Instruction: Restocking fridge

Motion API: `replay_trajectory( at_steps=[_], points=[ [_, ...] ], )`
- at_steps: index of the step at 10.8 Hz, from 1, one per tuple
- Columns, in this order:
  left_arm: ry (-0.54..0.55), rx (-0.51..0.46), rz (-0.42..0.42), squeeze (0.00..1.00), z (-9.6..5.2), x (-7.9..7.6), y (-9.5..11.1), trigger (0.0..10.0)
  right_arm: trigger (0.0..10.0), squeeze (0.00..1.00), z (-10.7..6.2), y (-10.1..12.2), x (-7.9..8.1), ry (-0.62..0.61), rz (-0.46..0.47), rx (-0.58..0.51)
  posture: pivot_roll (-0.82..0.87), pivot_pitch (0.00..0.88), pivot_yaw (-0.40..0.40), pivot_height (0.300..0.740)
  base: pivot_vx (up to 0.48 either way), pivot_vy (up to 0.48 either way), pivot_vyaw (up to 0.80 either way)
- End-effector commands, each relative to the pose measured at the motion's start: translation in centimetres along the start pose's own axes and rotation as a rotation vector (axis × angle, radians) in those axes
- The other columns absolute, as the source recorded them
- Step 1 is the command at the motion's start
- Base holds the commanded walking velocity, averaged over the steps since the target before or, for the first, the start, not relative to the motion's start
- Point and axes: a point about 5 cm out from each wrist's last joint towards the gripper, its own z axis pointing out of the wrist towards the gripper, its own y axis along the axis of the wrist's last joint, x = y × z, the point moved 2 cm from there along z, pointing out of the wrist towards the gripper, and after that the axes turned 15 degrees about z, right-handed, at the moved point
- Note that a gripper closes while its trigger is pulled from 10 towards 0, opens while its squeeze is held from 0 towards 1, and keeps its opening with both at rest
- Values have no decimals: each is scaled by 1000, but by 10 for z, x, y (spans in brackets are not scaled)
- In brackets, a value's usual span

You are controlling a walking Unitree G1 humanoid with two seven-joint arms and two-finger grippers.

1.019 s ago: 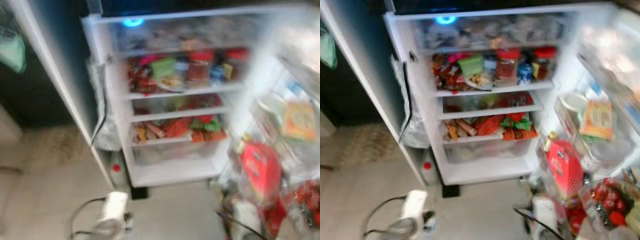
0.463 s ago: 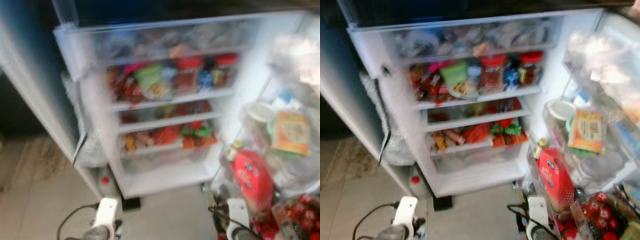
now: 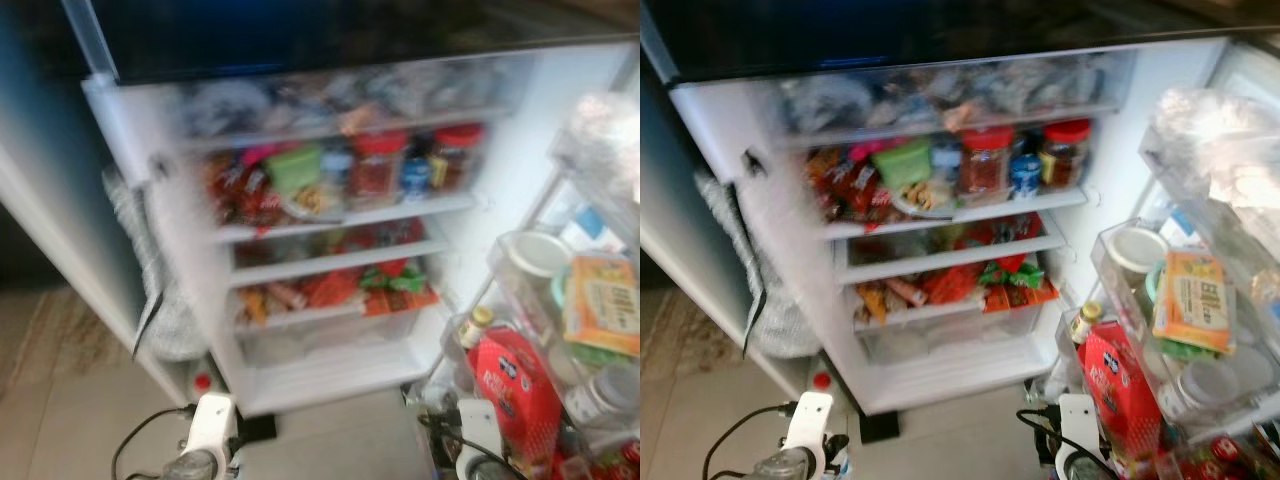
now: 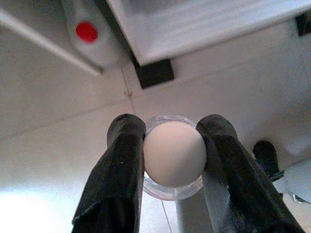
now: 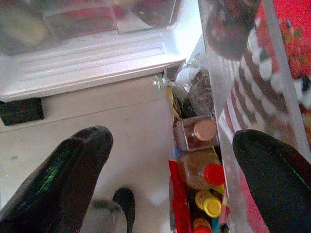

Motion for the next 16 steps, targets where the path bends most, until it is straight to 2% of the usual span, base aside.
replay_trajectory(
  at_steps=[1,8,14,16],
  points=[
    [-18,-14,-3,0,1,-8,6,10000,10000,0,-1,-1,-4,-11,-5,5,-186,25,10,740,255,0,0],
    [-17,-12,-5,0,1,-10,4,10000,10000,0,0,0,-2,-5,-8,-1,-185,28,15,740,249,0,0],
    [-20,-21,-11,0,1,-11,5,10000,10000,0,0,0,-2,-5,-7,0,-183,30,14,740,0,0,0],
    [-16,-21,-8,0,1,-10,5,10000,10000,0,0,9,-7,-32,-6,-36,-184,32,15,740,0,0,0]
  ],
)
